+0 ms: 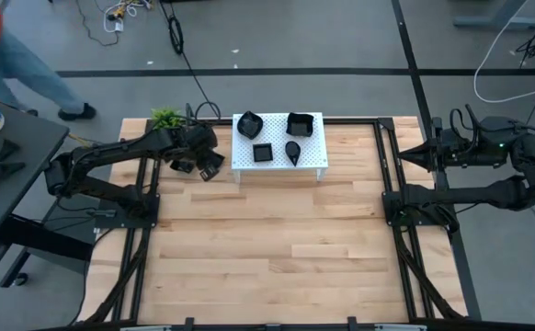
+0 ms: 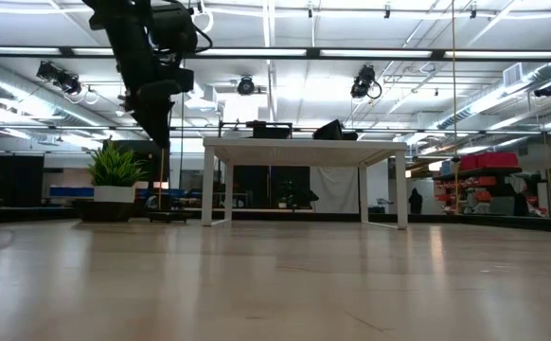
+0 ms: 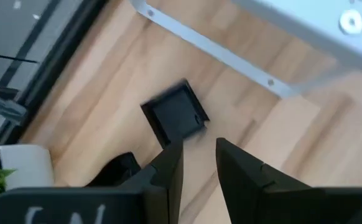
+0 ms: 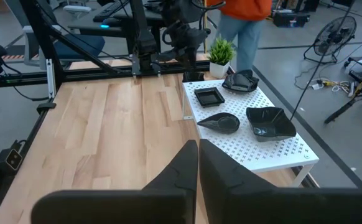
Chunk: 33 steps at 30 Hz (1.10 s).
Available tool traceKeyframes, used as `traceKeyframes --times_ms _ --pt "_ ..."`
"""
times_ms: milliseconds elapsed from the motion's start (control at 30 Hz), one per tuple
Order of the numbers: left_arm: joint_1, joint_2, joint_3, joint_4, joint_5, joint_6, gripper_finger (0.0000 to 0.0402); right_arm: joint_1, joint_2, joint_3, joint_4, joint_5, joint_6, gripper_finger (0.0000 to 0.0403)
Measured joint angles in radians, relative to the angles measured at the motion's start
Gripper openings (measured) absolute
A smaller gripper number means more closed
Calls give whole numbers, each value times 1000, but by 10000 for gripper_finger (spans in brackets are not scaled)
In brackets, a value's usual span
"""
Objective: Pick & Place Mini shaped plates
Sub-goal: Stack the square plate on top of the square plate on the shelf
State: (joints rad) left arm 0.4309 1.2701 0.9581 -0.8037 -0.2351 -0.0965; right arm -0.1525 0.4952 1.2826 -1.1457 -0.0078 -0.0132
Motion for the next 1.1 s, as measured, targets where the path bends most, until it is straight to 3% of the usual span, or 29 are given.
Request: traceKeyframes --times_ms 267,433,700,1100 --pt "-12 0 0 -112 12 62 101 0 0 0 0 0 0 20" --pt "-14 0 0 -170 -37 127 101 0 0 0 0 0 0 20" --pt "-14 0 0 -114 63 57 101 0 0 0 0 0 0 20" --pt "-50 0 0 -74 12 162 101 0 0 0 0 0 0 20"
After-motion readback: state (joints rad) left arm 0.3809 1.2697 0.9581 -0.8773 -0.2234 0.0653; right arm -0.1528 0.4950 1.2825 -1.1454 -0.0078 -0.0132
